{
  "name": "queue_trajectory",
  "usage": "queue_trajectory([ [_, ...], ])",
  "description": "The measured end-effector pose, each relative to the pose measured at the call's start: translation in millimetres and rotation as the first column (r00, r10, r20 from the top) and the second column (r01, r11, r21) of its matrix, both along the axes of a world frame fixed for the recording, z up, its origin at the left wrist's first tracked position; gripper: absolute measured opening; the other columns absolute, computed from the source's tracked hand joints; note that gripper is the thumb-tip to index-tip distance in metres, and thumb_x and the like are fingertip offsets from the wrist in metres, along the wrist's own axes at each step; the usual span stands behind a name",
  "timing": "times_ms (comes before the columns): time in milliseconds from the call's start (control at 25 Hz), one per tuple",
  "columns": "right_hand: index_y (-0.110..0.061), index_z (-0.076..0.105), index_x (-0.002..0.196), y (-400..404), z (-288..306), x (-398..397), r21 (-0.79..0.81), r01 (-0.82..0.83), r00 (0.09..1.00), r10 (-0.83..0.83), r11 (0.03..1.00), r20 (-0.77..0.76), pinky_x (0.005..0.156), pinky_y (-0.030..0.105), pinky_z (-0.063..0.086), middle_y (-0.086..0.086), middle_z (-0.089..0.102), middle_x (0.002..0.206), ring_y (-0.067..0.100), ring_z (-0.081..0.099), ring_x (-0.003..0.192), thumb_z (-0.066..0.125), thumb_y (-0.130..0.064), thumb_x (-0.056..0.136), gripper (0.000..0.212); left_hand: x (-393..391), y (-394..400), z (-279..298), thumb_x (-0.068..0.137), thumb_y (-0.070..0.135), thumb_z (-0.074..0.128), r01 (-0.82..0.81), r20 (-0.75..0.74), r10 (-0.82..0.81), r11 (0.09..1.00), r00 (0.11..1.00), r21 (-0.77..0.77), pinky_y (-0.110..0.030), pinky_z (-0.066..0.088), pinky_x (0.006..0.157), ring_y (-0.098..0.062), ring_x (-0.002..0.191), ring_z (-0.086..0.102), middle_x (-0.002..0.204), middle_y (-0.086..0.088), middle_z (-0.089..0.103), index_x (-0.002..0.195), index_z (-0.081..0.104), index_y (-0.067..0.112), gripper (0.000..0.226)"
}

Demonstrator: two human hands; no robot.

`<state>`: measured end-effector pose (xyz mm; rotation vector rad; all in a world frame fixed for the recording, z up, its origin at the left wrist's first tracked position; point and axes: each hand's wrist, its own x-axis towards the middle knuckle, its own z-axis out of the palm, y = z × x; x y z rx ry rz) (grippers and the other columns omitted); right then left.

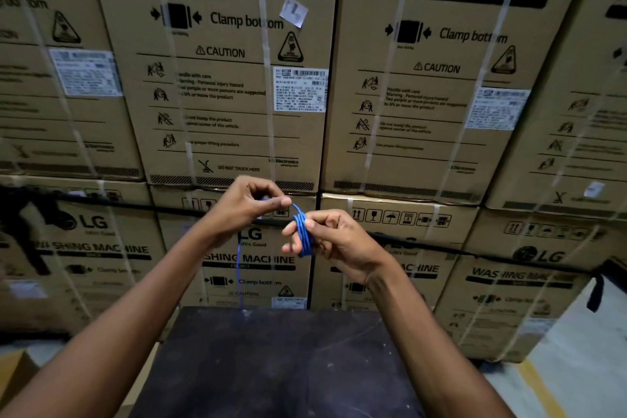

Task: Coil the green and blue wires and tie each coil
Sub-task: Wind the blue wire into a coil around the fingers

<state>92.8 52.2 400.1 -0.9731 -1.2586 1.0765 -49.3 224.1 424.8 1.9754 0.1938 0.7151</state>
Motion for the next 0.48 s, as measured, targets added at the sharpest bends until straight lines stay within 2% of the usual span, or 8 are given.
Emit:
queue_trajectory([
  [160,0.016,0.059,0.119,4,2,-2,0.057,0.047,0.994,-0.040,0.997,-0.105,0.089,0.032,0.057,0.013,0.070,0.087,0.027,0.071,0.094,0.048,-0.013,0.104,0.034,4,-9,-34,0.100,0.006,0.057,0.075,0.029,-0.073,0.995,0.997,-0.062,-0.017,0.050,0.071,-0.004,0.075,0.065,0.077,0.005,0.073,0.086,0.075,0.005,0.023],
  [240,0.012,0.063,0.117,9,2,-5,0.093,0.083,0.986,-0.068,0.992,-0.149,0.088,0.032,0.055,0.011,0.073,0.088,0.022,0.072,0.090,0.051,-0.015,0.103,0.033,5,-18,-48,0.103,0.009,0.054,0.067,0.026,-0.065,0.994,0.998,-0.088,-0.017,0.045,0.063,-0.002,0.065,0.056,0.069,0.009,0.065,0.094,0.075,0.000,0.025],
  [320,0.007,0.067,0.115,14,0,-9,0.125,0.141,0.968,-0.111,0.982,-0.226,0.085,0.030,0.057,0.009,0.075,0.088,0.018,0.073,0.088,0.050,-0.014,0.103,0.029,5,-27,-58,0.104,0.011,0.051,0.037,0.024,-0.035,0.994,0.999,-0.103,-0.012,0.031,0.050,0.004,0.053,0.038,0.058,0.015,0.050,0.102,0.072,-0.006,0.027],
  [360,0.005,0.068,0.114,17,-1,-10,0.132,0.178,0.952,-0.137,0.975,-0.273,0.085,0.030,0.058,0.009,0.076,0.089,0.019,0.073,0.089,0.048,-0.013,0.104,0.028,4,-32,-61,0.104,0.011,0.052,0.032,0.022,-0.030,0.995,0.999,-0.091,-0.012,0.029,0.050,0.004,0.052,0.036,0.059,0.016,0.050,0.103,0.072,-0.005,0.026],
  [440,0.002,0.070,0.108,22,-1,-10,0.149,0.266,0.930,-0.212,0.953,-0.301,0.081,0.032,0.061,0.010,0.077,0.094,0.021,0.074,0.091,0.047,-0.012,0.105,0.027,4,-41,-71,0.103,0.015,0.056,0.024,0.020,-0.023,0.999,1.000,-0.043,-0.017,0.038,0.057,0.002,0.062,0.049,0.069,0.015,0.063,0.105,0.076,0.008,0.021],
  [480,0.002,0.070,0.104,25,-2,-9,0.168,0.320,0.922,-0.266,0.932,-0.282,0.080,0.031,0.061,0.012,0.076,0.099,0.023,0.074,0.093,0.047,-0.011,0.105,0.027,3,-43,-78,0.103,0.021,0.058,-0.002,0.011,0.002,1.000,1.000,-0.007,-0.024,0.042,0.060,-0.004,0.068,0.055,0.075,0.009,0.069,0.105,0.077,0.018,0.020],
])
